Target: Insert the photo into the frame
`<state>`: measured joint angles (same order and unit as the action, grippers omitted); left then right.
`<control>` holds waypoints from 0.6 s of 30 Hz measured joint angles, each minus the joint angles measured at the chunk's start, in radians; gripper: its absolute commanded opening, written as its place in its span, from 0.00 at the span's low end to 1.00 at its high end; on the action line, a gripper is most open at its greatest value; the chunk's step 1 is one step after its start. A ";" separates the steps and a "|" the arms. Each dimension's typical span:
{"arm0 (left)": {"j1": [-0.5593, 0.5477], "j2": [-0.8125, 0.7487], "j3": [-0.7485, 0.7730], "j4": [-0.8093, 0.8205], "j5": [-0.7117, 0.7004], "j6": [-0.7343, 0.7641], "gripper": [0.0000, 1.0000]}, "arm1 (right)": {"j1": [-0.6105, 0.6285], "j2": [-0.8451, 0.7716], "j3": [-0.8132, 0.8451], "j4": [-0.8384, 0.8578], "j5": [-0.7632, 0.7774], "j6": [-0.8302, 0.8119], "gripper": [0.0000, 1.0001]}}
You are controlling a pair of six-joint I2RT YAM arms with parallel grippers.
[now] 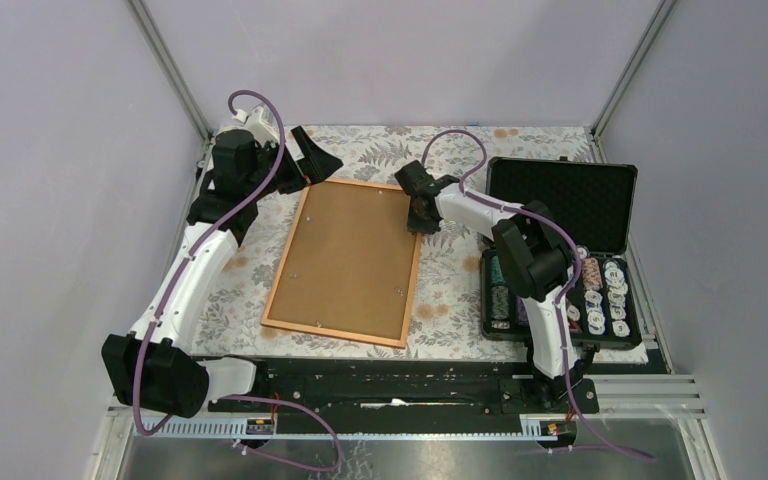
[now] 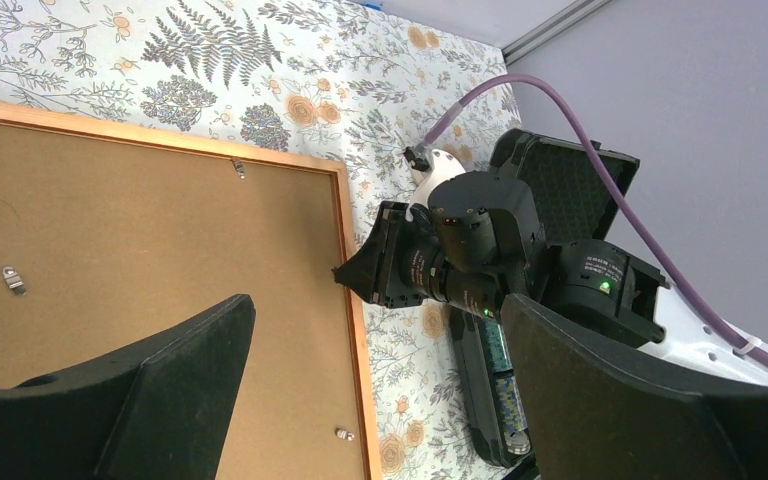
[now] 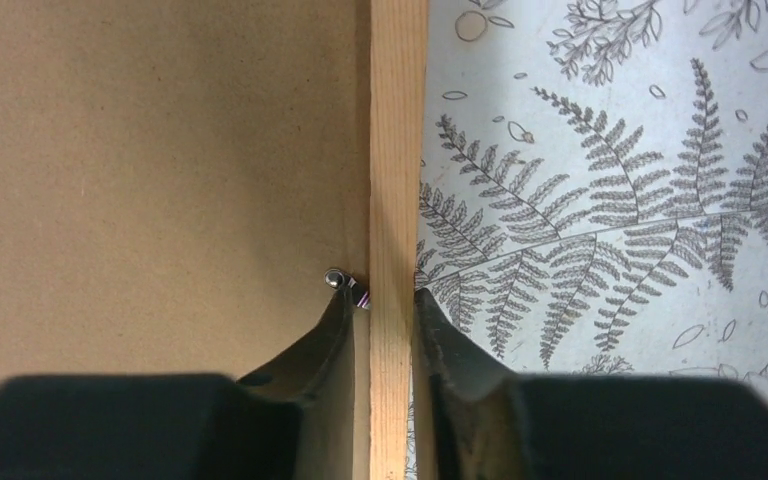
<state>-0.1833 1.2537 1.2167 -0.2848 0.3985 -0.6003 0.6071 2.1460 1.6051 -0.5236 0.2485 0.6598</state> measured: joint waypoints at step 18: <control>0.000 0.000 0.000 0.002 0.010 -0.003 0.99 | -0.020 -0.006 -0.010 0.051 -0.034 -0.173 0.75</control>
<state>-0.1833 1.2537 1.2167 -0.2825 0.4088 -0.6033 0.5873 2.1395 1.5955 -0.4728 0.2146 0.4870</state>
